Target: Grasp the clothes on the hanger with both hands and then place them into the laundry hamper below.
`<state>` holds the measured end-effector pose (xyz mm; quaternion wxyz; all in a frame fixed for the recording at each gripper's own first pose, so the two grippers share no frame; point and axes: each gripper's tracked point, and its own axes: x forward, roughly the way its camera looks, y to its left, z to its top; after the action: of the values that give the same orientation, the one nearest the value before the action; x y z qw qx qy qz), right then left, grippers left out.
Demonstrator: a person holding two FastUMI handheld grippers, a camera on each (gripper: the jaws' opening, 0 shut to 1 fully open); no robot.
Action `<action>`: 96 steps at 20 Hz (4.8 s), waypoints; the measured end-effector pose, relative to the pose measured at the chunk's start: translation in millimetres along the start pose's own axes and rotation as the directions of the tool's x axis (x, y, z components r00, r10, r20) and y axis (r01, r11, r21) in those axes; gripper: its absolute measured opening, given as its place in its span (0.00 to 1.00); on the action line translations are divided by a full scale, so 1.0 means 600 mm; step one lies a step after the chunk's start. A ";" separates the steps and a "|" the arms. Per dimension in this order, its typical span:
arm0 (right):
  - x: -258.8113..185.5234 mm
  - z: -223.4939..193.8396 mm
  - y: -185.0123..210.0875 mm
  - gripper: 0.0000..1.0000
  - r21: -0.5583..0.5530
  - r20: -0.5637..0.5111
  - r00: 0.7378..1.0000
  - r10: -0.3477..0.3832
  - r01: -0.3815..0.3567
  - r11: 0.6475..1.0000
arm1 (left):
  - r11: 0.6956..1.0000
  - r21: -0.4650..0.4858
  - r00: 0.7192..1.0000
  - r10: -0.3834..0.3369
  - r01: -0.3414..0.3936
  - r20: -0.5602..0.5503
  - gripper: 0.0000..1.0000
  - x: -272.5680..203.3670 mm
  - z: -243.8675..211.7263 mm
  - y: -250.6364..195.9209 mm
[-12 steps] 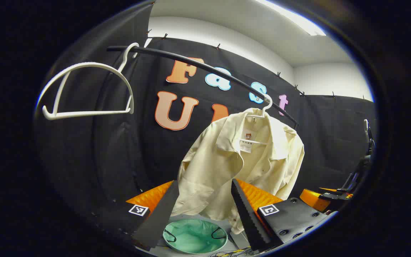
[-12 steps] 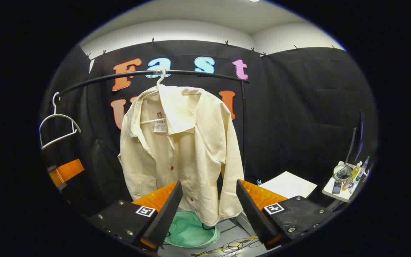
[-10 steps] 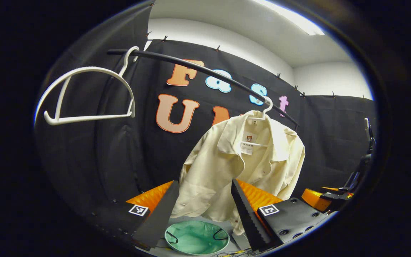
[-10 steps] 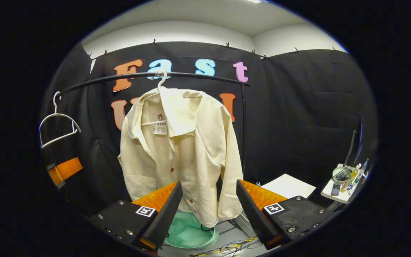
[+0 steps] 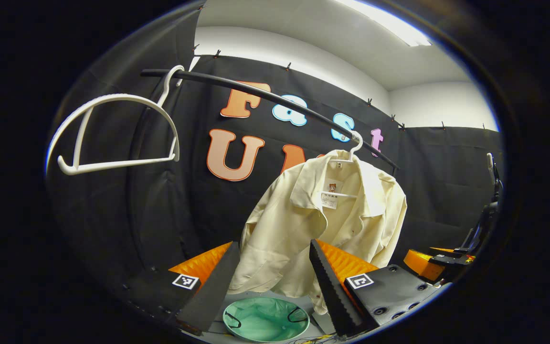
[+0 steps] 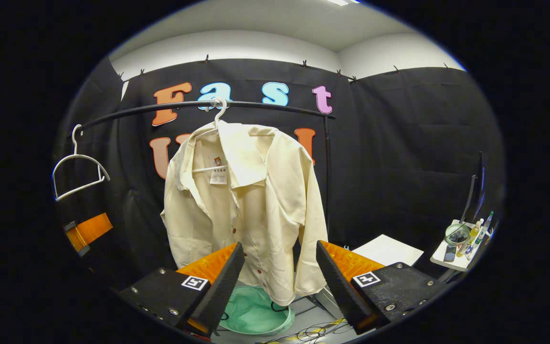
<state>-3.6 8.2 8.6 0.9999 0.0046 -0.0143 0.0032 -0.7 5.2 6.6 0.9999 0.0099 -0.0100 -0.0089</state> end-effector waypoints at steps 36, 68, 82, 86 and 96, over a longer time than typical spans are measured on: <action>0.243 0.044 0.031 0.00 0.179 -0.029 0.950 0.312 -0.303 0.936 | 0.991 0.111 0.996 0.076 -0.072 -0.038 0.96 0.204 -0.050 -0.161; 0.260 0.203 -0.086 0.00 0.210 0.151 0.979 0.138 -0.168 0.963 | 0.977 0.054 0.976 0.202 -0.207 0.084 0.08 0.295 0.064 -0.027; 0.309 0.413 -0.219 0.05 -0.035 0.400 0.910 -0.110 0.135 0.990 | 0.946 0.086 0.925 0.282 -0.312 0.253 0.08 0.295 0.193 0.055; 0.330 0.435 -0.235 0.00 -0.065 0.418 0.901 -0.117 0.158 0.985 | 0.948 0.098 0.928 0.270 -0.303 0.258 0.07 0.312 0.194 0.048; 0.369 0.146 -0.213 0.00 -0.025 0.093 0.995 -0.030 0.033 0.999 | 0.944 0.069 0.941 0.313 -0.323 0.132 0.08 0.321 0.098 0.088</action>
<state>216.1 -119.1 101.2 0.9980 -0.0082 -0.0608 -0.0129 191.5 53.2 70.3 0.9843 0.0524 -0.0714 0.1527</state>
